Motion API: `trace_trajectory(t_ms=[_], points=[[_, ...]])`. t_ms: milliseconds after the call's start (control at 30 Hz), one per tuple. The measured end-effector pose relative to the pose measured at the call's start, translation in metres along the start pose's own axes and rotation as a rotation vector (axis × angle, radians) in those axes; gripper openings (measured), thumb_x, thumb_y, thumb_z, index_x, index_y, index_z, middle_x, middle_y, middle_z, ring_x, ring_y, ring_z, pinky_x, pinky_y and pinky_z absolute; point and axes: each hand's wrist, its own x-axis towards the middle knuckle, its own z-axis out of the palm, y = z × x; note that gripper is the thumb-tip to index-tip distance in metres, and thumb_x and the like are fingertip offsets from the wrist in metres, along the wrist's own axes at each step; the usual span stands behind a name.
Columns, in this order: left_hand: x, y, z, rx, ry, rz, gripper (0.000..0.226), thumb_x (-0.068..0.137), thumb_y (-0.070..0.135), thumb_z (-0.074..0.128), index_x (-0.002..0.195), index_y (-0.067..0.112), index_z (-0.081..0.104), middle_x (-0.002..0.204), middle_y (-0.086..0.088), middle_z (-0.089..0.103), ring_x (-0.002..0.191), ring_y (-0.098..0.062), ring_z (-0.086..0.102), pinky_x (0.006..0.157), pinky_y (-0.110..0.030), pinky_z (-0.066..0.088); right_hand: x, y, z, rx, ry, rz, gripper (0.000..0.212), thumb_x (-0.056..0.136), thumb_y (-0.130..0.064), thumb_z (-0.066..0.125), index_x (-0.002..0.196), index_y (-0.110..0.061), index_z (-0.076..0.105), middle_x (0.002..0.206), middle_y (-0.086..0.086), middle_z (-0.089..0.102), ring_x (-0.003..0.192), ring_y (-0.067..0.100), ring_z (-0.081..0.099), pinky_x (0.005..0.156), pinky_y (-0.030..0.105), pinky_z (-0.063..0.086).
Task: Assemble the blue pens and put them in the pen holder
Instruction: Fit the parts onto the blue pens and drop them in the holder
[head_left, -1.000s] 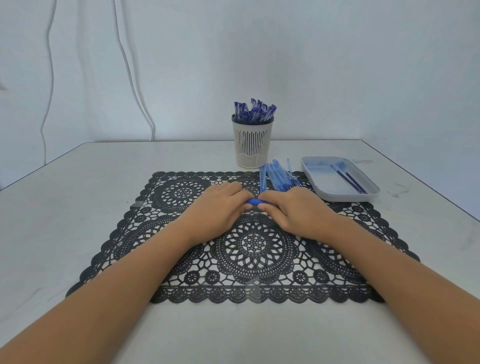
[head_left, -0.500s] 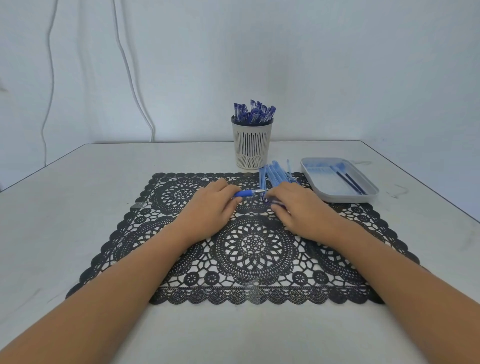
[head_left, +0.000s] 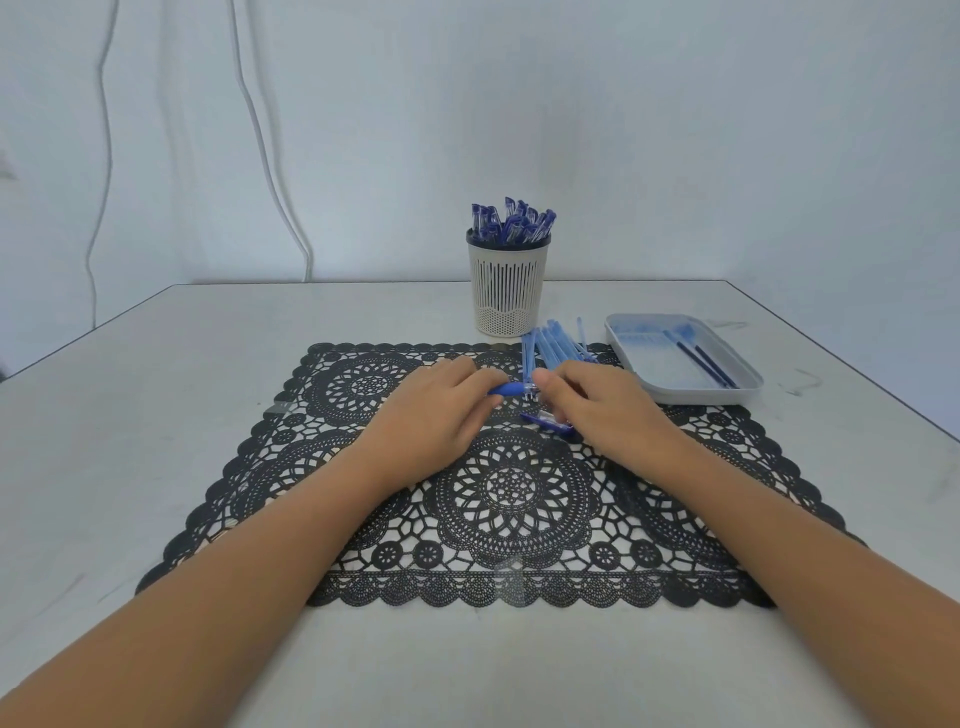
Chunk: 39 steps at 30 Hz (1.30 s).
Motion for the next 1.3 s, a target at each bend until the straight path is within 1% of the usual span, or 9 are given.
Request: trace_trajectory(t_ms=[200,367,533,733,900,1067,1167,1233,1300], points=[[0.0001,0.0008,0.0000,0.004,0.036,0.075,0.034,0.093,0.028,0.036,0.103,0.008,0.063,0.076,0.002,0.058,0.064,-0.006,0.042,0.056,-0.020,0.034,0.0000,-0.0036,-0.0024,0.059,-0.017,-0.022,0.028,0.095,-0.033,0.045,0.068,-0.029,0.052,0.065,-0.009,0.058,0.053,0.002,0.046,0.053,0.009,0.038],[-0.0018,0.0009,-0.0005,-0.036,0.054,0.042,0.036,0.094,0.031,0.034,0.104,0.012,0.063,0.077,0.006,0.060,0.060,-0.004,0.043,0.043,-0.015,0.031,-0.0026,-0.0023,-0.0024,0.043,-0.004,-0.108,0.026,0.095,-0.030,0.047,0.069,-0.028,0.050,0.063,-0.005,0.055,0.054,0.009,0.045,0.055,0.017,0.037],[-0.0020,-0.0004,0.0023,-0.087,-0.007,-0.052,0.052,0.092,0.046,0.018,0.096,0.015,0.060,0.069,0.014,0.048,0.057,-0.010,0.047,0.046,-0.021,0.032,-0.0011,-0.0010,-0.0030,0.041,0.012,-0.183,0.013,0.093,-0.027,0.051,0.081,-0.023,0.055,0.065,0.001,0.056,0.054,0.008,0.043,0.055,0.021,0.036],[-0.0020,-0.0003,0.0026,-0.066,0.020,-0.056,0.049,0.093,0.043,0.021,0.106,0.016,0.059,0.079,0.014,0.053,0.061,-0.009,0.051,0.048,-0.028,0.043,0.0003,0.0033,-0.0029,0.064,0.013,-0.034,0.032,0.093,-0.042,0.043,0.075,-0.020,0.058,0.064,-0.004,0.054,0.057,0.008,0.046,0.056,0.018,0.037],[-0.0027,-0.0014,0.0033,-0.086,0.010,-0.069,0.046,0.093,0.043,0.025,0.109,0.017,0.059,0.087,0.011,0.058,0.068,-0.008,0.053,0.053,-0.027,0.046,0.0005,0.0040,-0.0063,0.146,-0.079,-0.025,0.005,0.089,-0.027,0.059,0.090,-0.027,0.055,0.082,-0.008,0.059,0.073,0.006,0.053,0.066,0.013,0.041],[-0.0024,-0.0010,0.0042,-0.088,-0.011,-0.053,0.047,0.092,0.045,0.025,0.109,0.018,0.060,0.088,0.008,0.060,0.066,-0.005,0.048,0.051,-0.024,0.042,0.0012,0.0010,-0.0043,0.035,-0.076,0.001,0.027,0.093,-0.042,0.044,0.075,-0.026,0.056,0.068,-0.009,0.059,0.059,0.003,0.051,0.060,0.020,0.039],[-0.0027,-0.0012,0.0040,-0.096,-0.012,-0.066,0.048,0.091,0.046,0.024,0.110,0.019,0.060,0.090,0.009,0.060,0.069,-0.003,0.046,0.053,-0.024,0.042,0.0005,0.0021,-0.0047,0.069,-0.102,-0.019,0.003,0.091,-0.028,0.054,0.089,-0.027,0.056,0.080,-0.008,0.060,0.065,0.002,0.052,0.063,0.015,0.041],[-0.0032,-0.0019,0.0042,-0.109,-0.011,-0.075,0.048,0.091,0.046,0.024,0.110,0.019,0.059,0.092,0.008,0.061,0.072,-0.006,0.052,0.055,-0.026,0.044,-0.0003,0.0028,-0.0048,0.126,-0.127,-0.021,0.016,0.087,-0.028,0.061,0.099,-0.031,0.050,0.088,-0.010,0.056,0.068,-0.003,0.052,0.063,0.009,0.040],[-0.0032,-0.0021,0.0050,-0.106,-0.007,-0.066,0.047,0.091,0.045,0.025,0.109,0.019,0.059,0.090,0.008,0.061,0.071,-0.008,0.053,0.052,-0.023,0.042,-0.0001,0.0010,-0.0045,0.138,-0.091,0.013,0.012,0.088,-0.040,0.056,0.093,-0.029,0.052,0.080,-0.012,0.057,0.063,-0.003,0.052,0.062,0.014,0.038]])
